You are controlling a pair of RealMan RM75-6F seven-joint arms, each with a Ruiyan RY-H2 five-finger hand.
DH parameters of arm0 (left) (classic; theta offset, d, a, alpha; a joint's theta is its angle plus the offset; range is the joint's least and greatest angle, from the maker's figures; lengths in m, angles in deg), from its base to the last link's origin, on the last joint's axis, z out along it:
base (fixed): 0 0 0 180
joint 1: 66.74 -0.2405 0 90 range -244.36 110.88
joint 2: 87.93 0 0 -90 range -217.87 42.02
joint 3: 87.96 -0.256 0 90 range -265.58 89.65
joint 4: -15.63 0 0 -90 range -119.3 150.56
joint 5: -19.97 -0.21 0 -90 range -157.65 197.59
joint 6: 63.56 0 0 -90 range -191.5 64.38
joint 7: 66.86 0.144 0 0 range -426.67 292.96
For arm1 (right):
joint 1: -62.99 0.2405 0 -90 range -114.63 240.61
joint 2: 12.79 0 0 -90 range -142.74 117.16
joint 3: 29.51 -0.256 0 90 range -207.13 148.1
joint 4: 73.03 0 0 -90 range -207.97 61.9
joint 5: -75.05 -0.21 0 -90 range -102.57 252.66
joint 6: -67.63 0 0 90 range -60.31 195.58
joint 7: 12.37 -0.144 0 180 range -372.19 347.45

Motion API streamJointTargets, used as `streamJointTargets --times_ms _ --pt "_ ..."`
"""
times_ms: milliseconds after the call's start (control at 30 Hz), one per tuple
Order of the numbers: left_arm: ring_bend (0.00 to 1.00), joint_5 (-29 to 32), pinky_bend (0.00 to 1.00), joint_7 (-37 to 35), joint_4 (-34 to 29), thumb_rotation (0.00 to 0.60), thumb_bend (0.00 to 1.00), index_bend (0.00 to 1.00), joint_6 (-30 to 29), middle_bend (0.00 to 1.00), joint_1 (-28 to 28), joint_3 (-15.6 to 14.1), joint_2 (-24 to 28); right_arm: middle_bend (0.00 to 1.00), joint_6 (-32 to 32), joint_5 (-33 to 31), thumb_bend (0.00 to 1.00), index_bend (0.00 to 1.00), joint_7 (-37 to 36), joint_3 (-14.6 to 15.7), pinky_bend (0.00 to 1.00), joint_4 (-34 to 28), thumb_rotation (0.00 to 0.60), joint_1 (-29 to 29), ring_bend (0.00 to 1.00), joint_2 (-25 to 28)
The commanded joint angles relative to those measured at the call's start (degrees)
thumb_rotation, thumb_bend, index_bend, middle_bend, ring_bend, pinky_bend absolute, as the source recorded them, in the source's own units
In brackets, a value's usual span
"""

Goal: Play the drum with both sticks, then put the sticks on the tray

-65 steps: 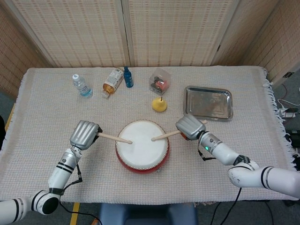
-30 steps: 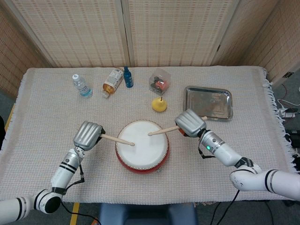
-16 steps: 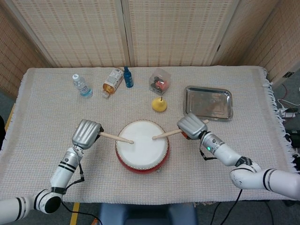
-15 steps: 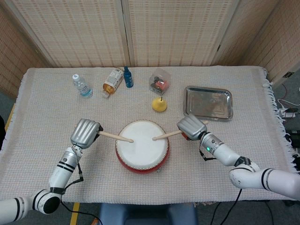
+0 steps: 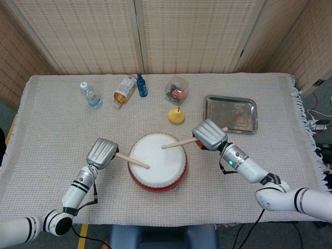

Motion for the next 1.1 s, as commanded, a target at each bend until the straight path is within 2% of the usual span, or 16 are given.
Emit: streamJointTargets --times_ms 33,200,333,500,700,900,1000,1100 --pt "1.0 -0.4 1.0 -2.5 -1.9 0.6 0.84 1.0 -2.4 1.0 -0.8 1.0 1.6 0.98 3.0 -1.7 0.93 1.0 1.7 1.1 1.0 2.2 0.6 0.9 1.0 -1.9" --pt "1.0 -2.4 1.0 -8.1 -7.1 0.6 0.84 1.0 -5.4 1.0 -2.4 3.5 6.3 0.98 7.0 -5.1 0.93 1.0 6.0 3.2 1.0 5.3 0.6 2.4 1.0 -4.7" --pt "1.0 -2.7 1.0 -9.9 -8.0 0.6 0.84 1.0 -5.3 1.0 -2.5 4.0 7.4 0.98 3.9 -4.8 0.93 1.0 5.2 1.8 1.0 4.0 0.6 1.7 1.0 -4.4" --pt "1.0 -1.6 1.0 -7.4 -4.6 0.6 0.84 1.0 -1.6 1.0 -1.0 1.8 4.0 0.98 -1.6 -0.7 0.93 1.0 0.5 -0.9 1.0 0.3 0.6 -0.3 1.0 -0.9" --pt "1.0 0.9 1.0 -0.5 -0.1 0.6 0.84 1.0 1.2 1.0 0.5 -0.8 0.0 0.98 -1.8 0.6 0.93 1.0 -0.8 -1.1 1.0 -0.4 0.6 -0.8 1.0 0.5" --pt "1.0 -2.5 1.0 -6.2 -4.2 0.6 0.84 1.0 -5.5 1.0 -2.1 1.9 3.0 0.98 2.6 -0.3 0.93 1.0 0.0 0.7 1.0 3.7 0.6 0.2 1.0 -2.9" --pt "1.0 -3.8 1.0 -9.2 -6.6 0.6 0.84 1.0 -7.3 1.0 -3.1 3.1 5.8 0.98 5.3 -1.3 0.93 1.0 2.0 2.1 1.0 6.3 0.6 1.1 1.0 -5.0" --pt "1.0 -4.2 1.0 -11.1 -7.7 0.6 0.84 1.0 -8.2 1.0 -3.9 4.0 7.8 0.98 5.1 -1.9 0.93 1.0 2.4 2.1 1.0 7.1 0.6 1.0 1.0 -5.9"
